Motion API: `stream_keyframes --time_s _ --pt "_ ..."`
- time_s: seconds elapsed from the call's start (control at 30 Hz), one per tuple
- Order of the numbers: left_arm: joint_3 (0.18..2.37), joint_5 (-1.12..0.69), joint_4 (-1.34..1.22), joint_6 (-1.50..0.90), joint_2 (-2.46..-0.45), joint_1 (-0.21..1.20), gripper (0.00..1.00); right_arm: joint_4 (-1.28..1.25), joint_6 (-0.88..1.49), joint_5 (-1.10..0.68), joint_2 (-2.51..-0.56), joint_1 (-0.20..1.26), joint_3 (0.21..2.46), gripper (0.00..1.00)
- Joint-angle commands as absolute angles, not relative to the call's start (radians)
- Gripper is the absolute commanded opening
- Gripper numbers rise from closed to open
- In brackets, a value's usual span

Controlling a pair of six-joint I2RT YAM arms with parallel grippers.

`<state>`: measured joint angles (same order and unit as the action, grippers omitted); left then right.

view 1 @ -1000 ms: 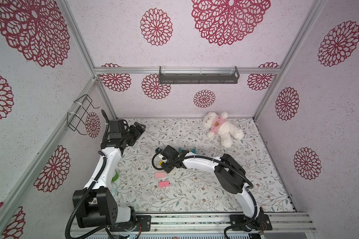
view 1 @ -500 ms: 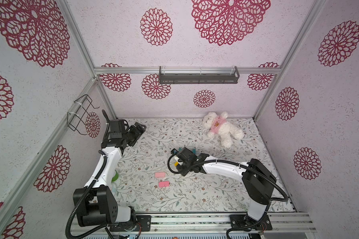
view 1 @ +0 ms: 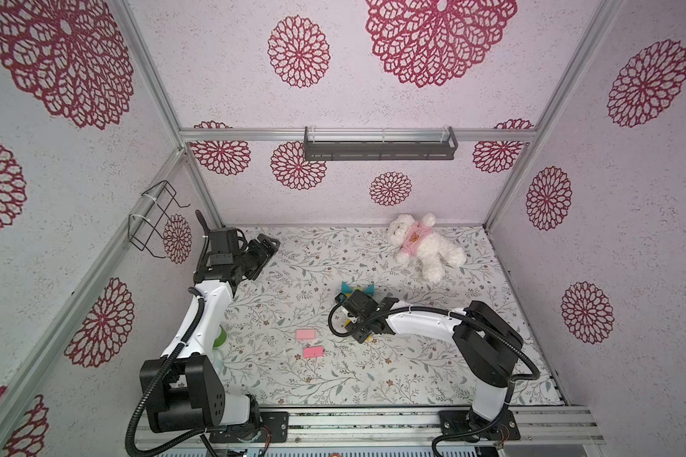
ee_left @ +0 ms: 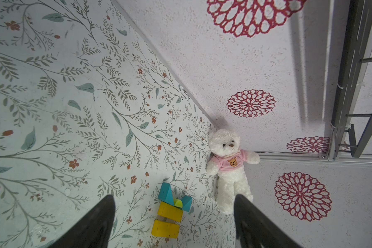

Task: Assemble a carrot with building blocks
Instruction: Place the building block at the center of the board, then assemble the building block at the center of the board.

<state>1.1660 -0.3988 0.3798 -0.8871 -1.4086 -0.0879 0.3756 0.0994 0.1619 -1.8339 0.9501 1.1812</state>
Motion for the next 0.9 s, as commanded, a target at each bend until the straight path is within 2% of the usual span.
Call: stream_keyframes --time_s 0.0,0.33,0.87 --pt "1.167 -0.405 0.364 -0.893 -1.42 -0.087 0.88 0.445 0.147 0.213 -1.758 0.957 1.178 0.55" --pt "1.166 -0.409 0.36 -0.895 -1.422 -0.084 0.88 0.436 0.246 0.198 -1.678 0.955 1.035 0.59" --pt "1.168 -0.404 0.366 -0.889 -1.416 -0.081 0.88 0.444 0.273 0.267 -1.796 0.915 1.142 0.58"
